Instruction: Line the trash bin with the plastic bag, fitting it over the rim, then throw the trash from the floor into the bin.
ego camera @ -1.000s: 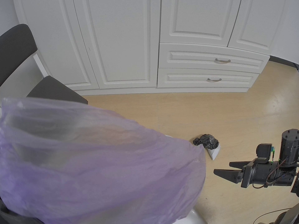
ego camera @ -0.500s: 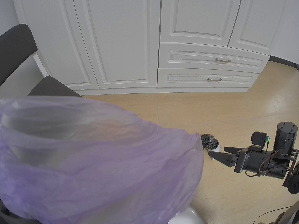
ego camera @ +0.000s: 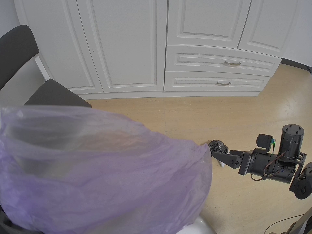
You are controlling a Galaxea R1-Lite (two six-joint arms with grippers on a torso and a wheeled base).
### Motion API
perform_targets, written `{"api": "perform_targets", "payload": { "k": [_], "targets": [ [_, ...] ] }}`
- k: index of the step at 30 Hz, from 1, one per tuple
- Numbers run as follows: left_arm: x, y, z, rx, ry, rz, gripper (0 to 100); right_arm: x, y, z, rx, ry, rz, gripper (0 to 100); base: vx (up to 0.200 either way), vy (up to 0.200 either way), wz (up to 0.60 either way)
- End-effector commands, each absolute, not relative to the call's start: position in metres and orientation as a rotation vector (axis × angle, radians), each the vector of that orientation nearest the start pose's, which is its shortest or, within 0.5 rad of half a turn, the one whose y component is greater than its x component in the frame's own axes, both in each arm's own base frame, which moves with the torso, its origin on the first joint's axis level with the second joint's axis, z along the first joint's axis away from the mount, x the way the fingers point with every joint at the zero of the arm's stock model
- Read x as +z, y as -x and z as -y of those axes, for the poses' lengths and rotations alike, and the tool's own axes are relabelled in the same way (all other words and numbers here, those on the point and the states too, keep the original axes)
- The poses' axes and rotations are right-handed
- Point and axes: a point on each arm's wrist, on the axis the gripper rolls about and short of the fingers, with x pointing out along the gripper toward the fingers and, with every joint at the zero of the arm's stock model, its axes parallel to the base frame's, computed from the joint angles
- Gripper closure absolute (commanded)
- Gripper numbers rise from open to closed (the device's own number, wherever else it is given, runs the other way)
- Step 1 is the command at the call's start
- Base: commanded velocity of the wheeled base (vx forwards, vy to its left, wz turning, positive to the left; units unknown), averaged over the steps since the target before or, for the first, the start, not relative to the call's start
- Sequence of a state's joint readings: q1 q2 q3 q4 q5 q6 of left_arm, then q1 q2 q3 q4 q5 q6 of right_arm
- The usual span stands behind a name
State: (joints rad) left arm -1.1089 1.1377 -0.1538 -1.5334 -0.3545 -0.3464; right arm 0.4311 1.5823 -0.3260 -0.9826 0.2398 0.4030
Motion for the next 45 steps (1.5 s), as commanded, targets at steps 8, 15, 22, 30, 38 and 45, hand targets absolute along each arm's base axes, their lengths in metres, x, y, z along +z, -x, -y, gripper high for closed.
{"api": "perform_targets", "payload": {
  "k": [8,15,22,30,38,45],
  "targets": [
    [0.220,-0.048,0.114,-1.514,0.491,0.293,100,0.118,-0.196,-0.123,0.746,-0.345,-0.449,0,0.000,0.000,0.00],
    [0.219,-0.048,0.114,-1.514,0.491,0.292,100,0.105,-0.198,-0.139,0.783,-0.323,-0.507,0,0.000,0.000,0.00],
    [0.219,-0.047,0.114,-1.517,0.492,0.288,100,0.099,-0.211,-0.141,0.779,-0.351,-0.426,0,0.000,0.000,0.00],
    [0.219,-0.047,0.114,-1.517,0.492,0.288,100,0.077,-0.218,-0.152,0.801,-0.378,-0.430,0,0.000,0.000,0.00],
    [0.219,-0.047,0.114,-1.521,0.496,0.284,100,0.063,-0.218,-0.155,0.857,-0.385,-0.414,0,0.000,0.000,0.00],
    [0.214,-0.045,0.115,-1.538,0.493,0.257,100,0.056,-0.200,-0.158,0.933,-0.355,-0.487,0,0.000,0.000,0.00]
  ]
}}
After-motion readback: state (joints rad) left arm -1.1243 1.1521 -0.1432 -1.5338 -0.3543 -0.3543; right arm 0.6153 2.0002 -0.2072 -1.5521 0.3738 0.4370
